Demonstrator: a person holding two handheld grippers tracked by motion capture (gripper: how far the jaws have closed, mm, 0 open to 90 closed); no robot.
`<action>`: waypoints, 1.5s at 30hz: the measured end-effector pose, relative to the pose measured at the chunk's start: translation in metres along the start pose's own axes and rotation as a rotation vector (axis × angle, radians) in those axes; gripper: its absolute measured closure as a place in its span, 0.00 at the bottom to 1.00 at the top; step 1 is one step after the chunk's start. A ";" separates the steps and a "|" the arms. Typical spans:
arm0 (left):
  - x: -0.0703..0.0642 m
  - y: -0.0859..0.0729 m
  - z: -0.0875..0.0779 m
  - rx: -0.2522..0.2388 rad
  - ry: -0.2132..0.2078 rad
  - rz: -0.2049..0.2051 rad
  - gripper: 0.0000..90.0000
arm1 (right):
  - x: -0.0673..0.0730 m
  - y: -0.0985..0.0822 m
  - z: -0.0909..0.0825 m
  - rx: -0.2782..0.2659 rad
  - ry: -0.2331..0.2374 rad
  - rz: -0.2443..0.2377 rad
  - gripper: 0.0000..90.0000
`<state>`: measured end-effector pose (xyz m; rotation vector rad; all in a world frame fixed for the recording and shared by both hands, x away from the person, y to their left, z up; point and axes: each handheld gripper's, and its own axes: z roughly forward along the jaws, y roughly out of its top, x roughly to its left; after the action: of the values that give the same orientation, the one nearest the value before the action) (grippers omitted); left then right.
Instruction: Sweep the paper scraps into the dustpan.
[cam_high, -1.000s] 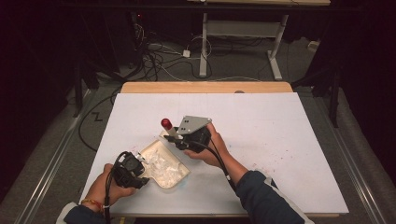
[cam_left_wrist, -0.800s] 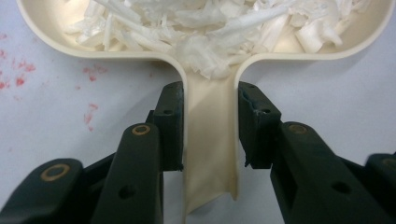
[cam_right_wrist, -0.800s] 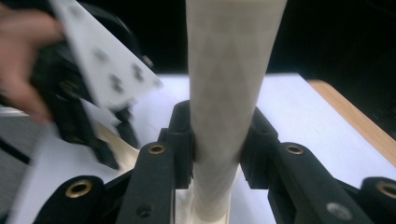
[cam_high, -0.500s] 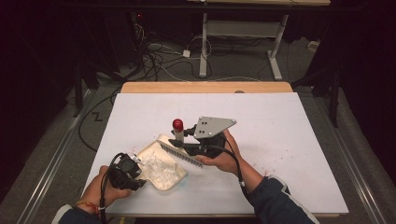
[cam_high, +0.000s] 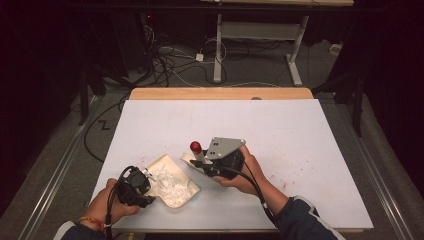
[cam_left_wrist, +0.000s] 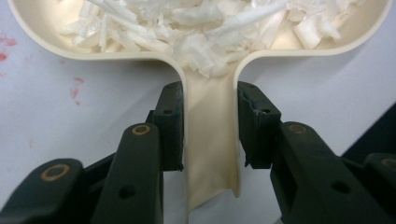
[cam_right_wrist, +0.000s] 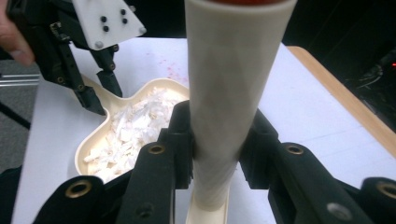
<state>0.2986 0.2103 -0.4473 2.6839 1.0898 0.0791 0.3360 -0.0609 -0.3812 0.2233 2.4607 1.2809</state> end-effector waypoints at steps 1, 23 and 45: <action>0.000 0.000 -0.001 0.000 -0.003 -0.001 0.70 | 0.002 0.001 0.001 0.006 0.003 -0.002 0.78; -0.002 0.006 -0.003 0.028 -0.004 -0.006 0.70 | -0.010 0.006 -0.025 -0.137 0.088 0.117 0.78; 0.000 0.008 0.002 -0.033 0.000 -0.053 0.70 | -0.020 -0.033 -0.090 -0.100 -0.091 0.121 0.78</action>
<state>0.3039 0.2047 -0.4470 2.6245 1.1484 0.0866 0.3206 -0.1537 -0.3559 0.4010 2.3300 1.4073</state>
